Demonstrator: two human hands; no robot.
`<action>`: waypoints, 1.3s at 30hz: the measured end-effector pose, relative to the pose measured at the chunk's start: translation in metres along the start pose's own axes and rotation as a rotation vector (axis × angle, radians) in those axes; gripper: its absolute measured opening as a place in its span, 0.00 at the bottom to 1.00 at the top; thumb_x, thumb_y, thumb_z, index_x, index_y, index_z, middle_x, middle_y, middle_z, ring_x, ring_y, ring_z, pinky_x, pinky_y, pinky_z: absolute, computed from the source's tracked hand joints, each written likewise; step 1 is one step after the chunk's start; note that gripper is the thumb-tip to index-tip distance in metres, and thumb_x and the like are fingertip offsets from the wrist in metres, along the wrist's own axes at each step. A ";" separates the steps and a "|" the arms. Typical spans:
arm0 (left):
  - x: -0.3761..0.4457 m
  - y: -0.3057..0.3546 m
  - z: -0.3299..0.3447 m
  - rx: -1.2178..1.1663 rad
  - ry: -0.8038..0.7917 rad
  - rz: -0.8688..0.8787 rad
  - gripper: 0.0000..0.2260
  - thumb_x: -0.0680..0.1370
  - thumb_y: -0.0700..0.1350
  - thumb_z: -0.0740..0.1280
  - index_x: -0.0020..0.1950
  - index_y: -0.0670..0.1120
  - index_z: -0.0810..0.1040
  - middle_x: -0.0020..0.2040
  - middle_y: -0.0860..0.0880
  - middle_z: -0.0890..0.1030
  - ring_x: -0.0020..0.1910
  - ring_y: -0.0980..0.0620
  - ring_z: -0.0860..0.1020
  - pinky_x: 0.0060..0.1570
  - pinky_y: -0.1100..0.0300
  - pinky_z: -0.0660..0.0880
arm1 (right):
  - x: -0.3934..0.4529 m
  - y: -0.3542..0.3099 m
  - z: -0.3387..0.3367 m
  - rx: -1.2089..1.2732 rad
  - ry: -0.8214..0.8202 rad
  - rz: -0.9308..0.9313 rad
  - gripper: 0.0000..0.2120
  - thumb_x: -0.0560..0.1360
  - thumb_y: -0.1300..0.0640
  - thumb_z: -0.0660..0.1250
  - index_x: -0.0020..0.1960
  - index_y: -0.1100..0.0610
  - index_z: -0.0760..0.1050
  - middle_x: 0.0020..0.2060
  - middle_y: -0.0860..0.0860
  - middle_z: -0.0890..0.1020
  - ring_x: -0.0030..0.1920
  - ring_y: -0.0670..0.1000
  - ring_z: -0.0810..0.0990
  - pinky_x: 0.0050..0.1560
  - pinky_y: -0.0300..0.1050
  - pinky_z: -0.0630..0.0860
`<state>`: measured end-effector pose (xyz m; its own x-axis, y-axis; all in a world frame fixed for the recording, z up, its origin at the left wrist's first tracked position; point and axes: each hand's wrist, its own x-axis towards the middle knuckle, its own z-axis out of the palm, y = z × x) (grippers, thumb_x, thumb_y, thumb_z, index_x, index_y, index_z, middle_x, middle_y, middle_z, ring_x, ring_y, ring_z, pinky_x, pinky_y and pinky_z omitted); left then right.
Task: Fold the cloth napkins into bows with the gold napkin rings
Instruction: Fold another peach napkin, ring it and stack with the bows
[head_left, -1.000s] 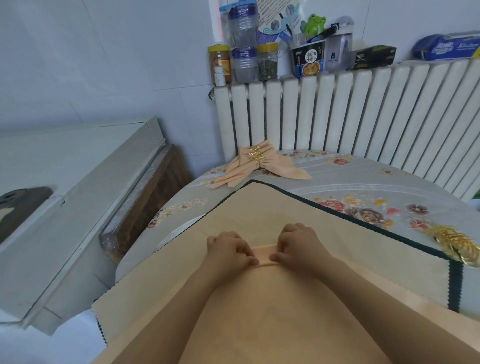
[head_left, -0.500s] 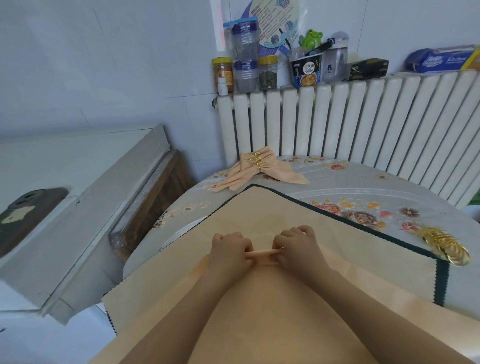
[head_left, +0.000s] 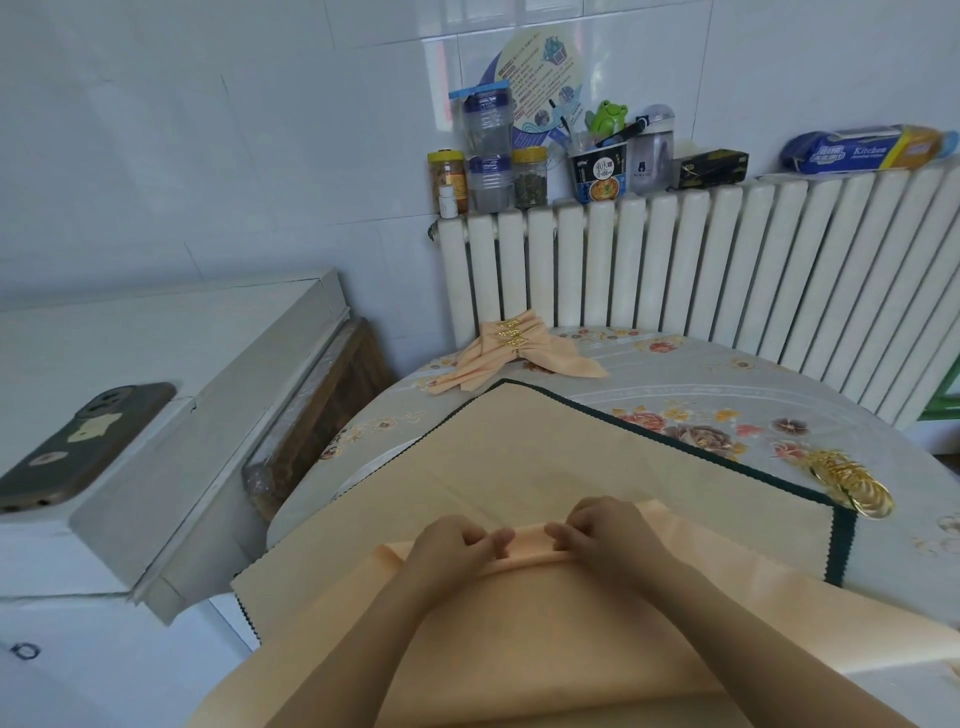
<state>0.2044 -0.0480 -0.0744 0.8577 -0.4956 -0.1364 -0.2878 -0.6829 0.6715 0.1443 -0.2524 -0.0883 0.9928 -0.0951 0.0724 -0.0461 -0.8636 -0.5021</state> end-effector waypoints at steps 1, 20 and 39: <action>0.000 0.000 0.003 0.009 0.028 -0.022 0.16 0.70 0.63 0.66 0.35 0.53 0.82 0.33 0.51 0.76 0.34 0.56 0.71 0.39 0.58 0.65 | -0.001 -0.001 0.001 0.031 0.017 0.024 0.12 0.75 0.44 0.65 0.40 0.50 0.81 0.39 0.44 0.77 0.45 0.46 0.74 0.47 0.42 0.68; -0.023 0.014 0.017 0.423 0.333 0.227 0.05 0.70 0.51 0.69 0.42 0.52 0.77 0.40 0.57 0.71 0.50 0.57 0.72 0.47 0.62 0.53 | -0.033 -0.017 0.006 -0.048 0.310 -0.042 0.04 0.64 0.52 0.68 0.37 0.50 0.79 0.37 0.43 0.79 0.49 0.51 0.74 0.47 0.41 0.51; -0.057 0.000 0.025 0.335 0.208 0.083 0.17 0.69 0.55 0.72 0.55 0.55 0.75 0.53 0.59 0.73 0.59 0.58 0.67 0.56 0.60 0.56 | -0.069 -0.017 0.006 -0.182 0.088 0.072 0.20 0.72 0.44 0.66 0.64 0.43 0.70 0.60 0.43 0.73 0.65 0.49 0.65 0.60 0.45 0.56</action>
<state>0.1451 -0.0336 -0.0845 0.8838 -0.4607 0.0814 -0.4530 -0.7994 0.3946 0.0771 -0.2280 -0.0895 0.9733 -0.1953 0.1208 -0.1433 -0.9276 -0.3450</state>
